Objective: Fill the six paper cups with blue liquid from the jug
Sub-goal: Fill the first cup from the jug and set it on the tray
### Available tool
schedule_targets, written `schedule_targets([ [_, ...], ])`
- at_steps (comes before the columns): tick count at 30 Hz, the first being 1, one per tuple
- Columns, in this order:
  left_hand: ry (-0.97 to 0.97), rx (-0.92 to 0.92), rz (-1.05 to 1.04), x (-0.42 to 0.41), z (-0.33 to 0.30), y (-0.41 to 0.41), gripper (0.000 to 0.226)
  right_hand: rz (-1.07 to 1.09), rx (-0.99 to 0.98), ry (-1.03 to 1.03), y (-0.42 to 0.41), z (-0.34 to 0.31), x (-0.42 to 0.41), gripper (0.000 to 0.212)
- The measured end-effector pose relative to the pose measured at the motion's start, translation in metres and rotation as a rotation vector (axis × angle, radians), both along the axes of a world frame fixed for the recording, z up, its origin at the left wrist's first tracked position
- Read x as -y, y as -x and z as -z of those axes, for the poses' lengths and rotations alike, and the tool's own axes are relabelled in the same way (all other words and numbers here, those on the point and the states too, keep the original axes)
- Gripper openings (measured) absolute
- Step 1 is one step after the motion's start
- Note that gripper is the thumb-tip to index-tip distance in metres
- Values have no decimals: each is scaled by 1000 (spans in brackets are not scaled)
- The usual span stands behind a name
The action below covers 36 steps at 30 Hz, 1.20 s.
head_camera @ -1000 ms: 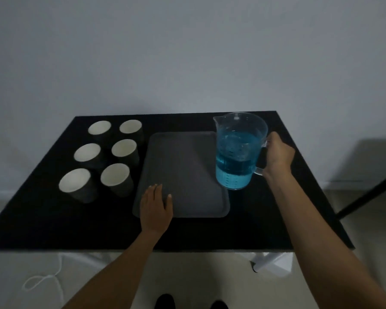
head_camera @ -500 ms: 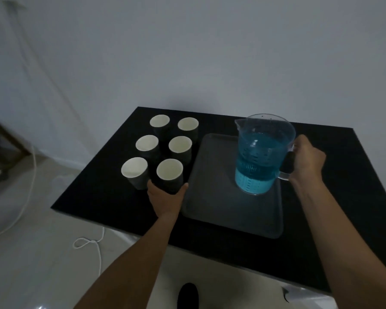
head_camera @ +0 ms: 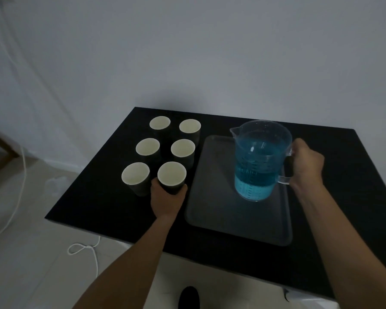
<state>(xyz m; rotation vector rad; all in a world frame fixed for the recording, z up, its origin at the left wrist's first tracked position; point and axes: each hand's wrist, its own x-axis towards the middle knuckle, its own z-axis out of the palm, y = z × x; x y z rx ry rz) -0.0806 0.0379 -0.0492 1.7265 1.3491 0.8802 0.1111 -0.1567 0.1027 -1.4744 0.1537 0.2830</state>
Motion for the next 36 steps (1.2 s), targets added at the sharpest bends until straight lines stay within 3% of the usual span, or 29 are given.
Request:
schedule_targets([
  [7, -178, -26, 230, 17, -23, -18, 75, 2, 34, 29, 0, -8, 9, 29],
  [12, -148, -67, 444, 27, -38, -47, 78, 10, 27, 65, -5, -19, 22, 25],
  [20, -101, -98, 704, 21, -39, -84, 80, -42, 79, 297, -17, -31, 36, 17],
  [27, -15, -158, 823, 15, -37, -89, 79, -121, 192, 542, -28, -32, 38, 37],
  [36, 50, -144, 869, 13, -36, -89, 80, -200, 326, 830, -30, -34, 28, 43],
])
